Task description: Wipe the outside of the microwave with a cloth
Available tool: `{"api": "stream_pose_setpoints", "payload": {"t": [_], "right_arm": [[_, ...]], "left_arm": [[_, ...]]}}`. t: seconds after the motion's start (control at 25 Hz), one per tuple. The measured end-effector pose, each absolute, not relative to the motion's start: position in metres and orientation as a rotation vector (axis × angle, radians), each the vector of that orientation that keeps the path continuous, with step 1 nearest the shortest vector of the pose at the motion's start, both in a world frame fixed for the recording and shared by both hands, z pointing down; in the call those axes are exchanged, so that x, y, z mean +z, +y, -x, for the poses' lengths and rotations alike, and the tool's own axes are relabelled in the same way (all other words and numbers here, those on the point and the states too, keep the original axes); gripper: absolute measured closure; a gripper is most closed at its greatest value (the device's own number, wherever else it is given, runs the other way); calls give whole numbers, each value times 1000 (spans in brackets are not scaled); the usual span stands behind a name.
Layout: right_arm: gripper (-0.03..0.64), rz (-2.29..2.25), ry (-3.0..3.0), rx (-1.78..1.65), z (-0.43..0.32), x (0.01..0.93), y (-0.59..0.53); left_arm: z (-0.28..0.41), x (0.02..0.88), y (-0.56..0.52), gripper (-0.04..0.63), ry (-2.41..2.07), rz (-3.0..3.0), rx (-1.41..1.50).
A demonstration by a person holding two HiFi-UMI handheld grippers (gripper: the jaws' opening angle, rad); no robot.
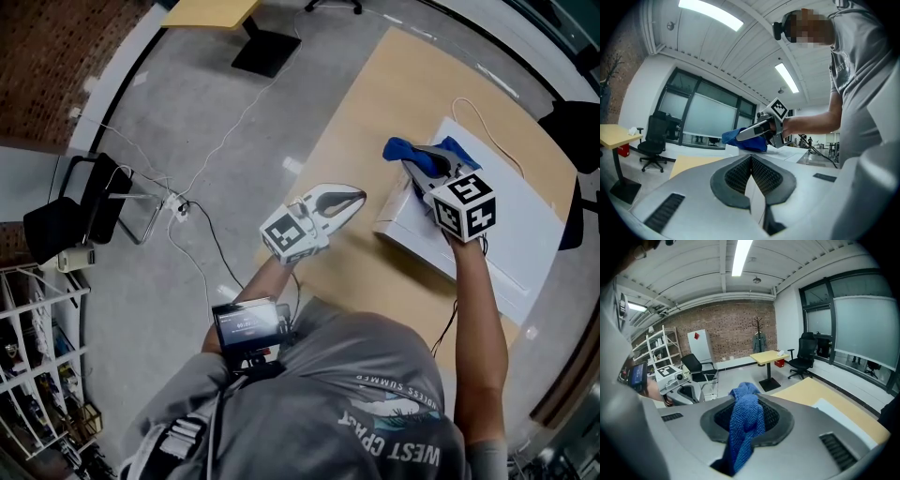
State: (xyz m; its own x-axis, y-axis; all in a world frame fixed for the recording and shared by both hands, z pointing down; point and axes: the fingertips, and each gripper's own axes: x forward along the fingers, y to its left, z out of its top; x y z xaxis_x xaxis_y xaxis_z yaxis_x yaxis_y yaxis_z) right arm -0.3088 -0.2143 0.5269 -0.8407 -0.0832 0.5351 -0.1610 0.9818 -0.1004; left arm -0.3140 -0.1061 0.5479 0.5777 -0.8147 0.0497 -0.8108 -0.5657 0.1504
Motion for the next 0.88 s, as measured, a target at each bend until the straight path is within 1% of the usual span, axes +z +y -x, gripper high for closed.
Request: {"api": "stream_pose_setpoints", "payload": {"t": [0.2,0.44,0.64,0.88], "right_arm": [[551,-171,-2637,338,315,520,-217],[551,-116,-2847,805,314,479,-214],[551,-32,-3035,1093,304,433,-212],[551,80,-3131,1262,292,397,-205]], "left_arm": [[313,542,-109,572,-1360,-2671,-37],[313,528,-116,572,-1358,-2694,-61],[312,508,-127,572,-1359,-2691,-129],[304,475,-135,571,-1330,-2732,-245]]}}
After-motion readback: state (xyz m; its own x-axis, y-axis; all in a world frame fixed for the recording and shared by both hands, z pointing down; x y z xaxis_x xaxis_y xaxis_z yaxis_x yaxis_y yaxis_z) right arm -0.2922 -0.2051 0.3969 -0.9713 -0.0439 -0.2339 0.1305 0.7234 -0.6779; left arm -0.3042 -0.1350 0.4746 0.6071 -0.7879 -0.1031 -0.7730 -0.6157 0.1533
